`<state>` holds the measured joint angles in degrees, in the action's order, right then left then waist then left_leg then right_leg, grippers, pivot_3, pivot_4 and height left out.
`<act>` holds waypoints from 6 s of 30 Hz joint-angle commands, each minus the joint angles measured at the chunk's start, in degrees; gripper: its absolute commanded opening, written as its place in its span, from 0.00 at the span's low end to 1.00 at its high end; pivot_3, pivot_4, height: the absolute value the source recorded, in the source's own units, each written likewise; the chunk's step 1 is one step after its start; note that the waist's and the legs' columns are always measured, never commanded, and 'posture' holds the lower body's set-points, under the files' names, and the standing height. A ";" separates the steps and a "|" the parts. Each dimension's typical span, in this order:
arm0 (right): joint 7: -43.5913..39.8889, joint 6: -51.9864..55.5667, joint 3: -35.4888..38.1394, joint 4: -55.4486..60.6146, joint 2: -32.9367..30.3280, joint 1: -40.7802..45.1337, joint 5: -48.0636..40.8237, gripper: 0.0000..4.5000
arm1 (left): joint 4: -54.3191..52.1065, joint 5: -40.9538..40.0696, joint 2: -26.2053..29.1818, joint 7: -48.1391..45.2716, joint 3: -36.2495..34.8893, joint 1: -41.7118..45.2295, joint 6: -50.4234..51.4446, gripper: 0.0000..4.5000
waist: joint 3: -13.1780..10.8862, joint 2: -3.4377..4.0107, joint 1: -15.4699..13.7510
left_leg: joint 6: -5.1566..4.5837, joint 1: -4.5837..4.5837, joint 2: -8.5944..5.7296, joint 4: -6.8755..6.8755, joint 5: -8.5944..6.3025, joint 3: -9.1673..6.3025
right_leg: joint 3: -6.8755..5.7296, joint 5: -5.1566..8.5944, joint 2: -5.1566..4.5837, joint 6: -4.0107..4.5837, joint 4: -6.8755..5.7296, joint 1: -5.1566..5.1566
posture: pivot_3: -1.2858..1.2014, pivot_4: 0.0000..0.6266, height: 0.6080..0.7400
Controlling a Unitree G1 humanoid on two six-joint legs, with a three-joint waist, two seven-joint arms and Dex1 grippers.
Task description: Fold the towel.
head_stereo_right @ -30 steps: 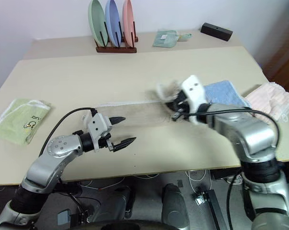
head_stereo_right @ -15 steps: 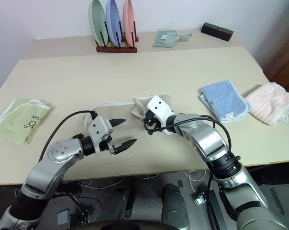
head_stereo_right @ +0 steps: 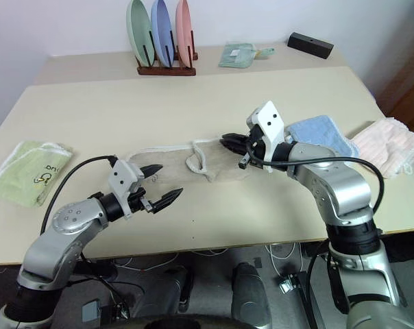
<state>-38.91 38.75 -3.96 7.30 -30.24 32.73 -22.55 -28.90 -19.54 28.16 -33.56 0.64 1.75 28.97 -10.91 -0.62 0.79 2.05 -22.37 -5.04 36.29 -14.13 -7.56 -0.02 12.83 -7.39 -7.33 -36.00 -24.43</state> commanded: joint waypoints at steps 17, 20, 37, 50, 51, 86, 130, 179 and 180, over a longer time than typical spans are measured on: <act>-3.53 -19.07 -5.46 -13.39 7.84 1.65 10.71 0.19 | -12.47 -10.06 -6.10 12.06 -11.21 -16.63 8.70 0.99 | 0.03 -0.02 -0.03 | 0.03 0.02 0.01 -0.04 0.00 -0.14 | 0.05 0.00 -0.01 0.01 0.01 -0.01 | 0.52 0.24 0.98; -8.68 -20.16 -4.15 -7.68 4.87 3.49 8.59 0.48 | -14.48 -19.48 -13.07 19.09 -15.44 -17.90 13.68 1.00 | 0.02 -0.02 -0.13 | 0.03 0.01 0.02 -0.01 0.00 -0.20 | 0.04 0.00 -0.01 0.01 0.01 0.00 | 0.52 0.24 0.98; -12.12 -20.10 -5.50 3.20 4.04 1.51 7.39 1.00 | 9.05 -51.83 -26.52 60.26 -27.25 6.53 22.11 0.94 | 0.06 -0.09 -1.23 | 0.08 0.00 -0.04 0.16 0.03 -0.19 | -0.01 0.00 -0.01 0.00 -0.01 0.07 | 0.52 0.24 0.98; -10.28 -17.16 -4.71 7.69 3.05 -0.88 7.01 1.00 | 10.40 -52.53 -21.82 58.15 -25.95 10.84 19.02 0.01 | 0.05 -0.13 -1.32 | 0.09 -0.04 -0.05 0.23 0.02 -0.12 | -0.02 0.00 0.02 0.00 0.00 0.09 | 0.52 0.24 0.98; -10.23 -16.96 -4.66 7.97 2.84 -1.09 7.00 1.00 | 8.81 -51.47 -18.73 55.88 -26.47 10.63 18.86 0.01 | 0.05 -0.14 -1.30 | 0.09 -0.04 -0.04 0.22 0.02 -0.12 | -0.01 0.00 0.03 0.00 0.00 0.08 | 0.52 0.24 0.98; -5.89 -19.40 -6.13 3.06 0.86 -9.09 13.54 1.00 | 10.29 -17.48 -3.14 14.80 13.75 25.95 21.56 0.01 | -0.02 -0.29 -1.00 | 0.12 -0.04 -0.01 -0.07 0.05 -0.06 | 0.02 -0.02 0.07 0.03 0.21 0.02 | 0.52 0.24 0.98; 2.69 -14.41 -14.31 -18.35 20.39 3.31 17.79 0.02 | 17.44 -4.93 -2.02 10.44 -0.45 15.05 8.81 0.09 | 0.00 -0.29 -0.01 | 0.18 -0.01 -0.03 -0.09 0.08 -0.17 | 0.01 -0.05 0.07 0.05 0.07 -0.04 | 0.52 0.24 0.98; 9.77 24.67 9.14 -14.28 27.29 8.83 -8.49 0.01 | 0.11 -6.63 4.98 1.54 -14.29 -6.02 -1.07 0.09 | 0.19 -0.09 0.27 | 0.17 -0.01 0.04 -0.18 0.07 -0.27 | 0.03 -0.05 0.10 0.10 -0.01 -0.15 | 0.52 0.24 0.98; 10.65 25.05 11.19 -13.01 27.35 8.99 -9.79 0.01 | 0.22 -6.45 4.87 1.58 -14.03 -5.93 -1.23 0.09 | 0.19 -0.09 0.26 | 0.17 -0.01 0.04 -0.18 0.07 -0.27 | 0.03 -0.05 0.10 0.10 -0.01 -0.15 | 0.52 0.24 0.98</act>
<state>-29.03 63.58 4.62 -9.34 -3.28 40.36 -29.81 -27.15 -25.73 33.12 -32.14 -12.73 -4.22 28.45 -10.72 -0.71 1.05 2.21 -22.37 -5.00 36.11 -14.05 -7.83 0.00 12.78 -7.29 -7.23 -36.01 -24.58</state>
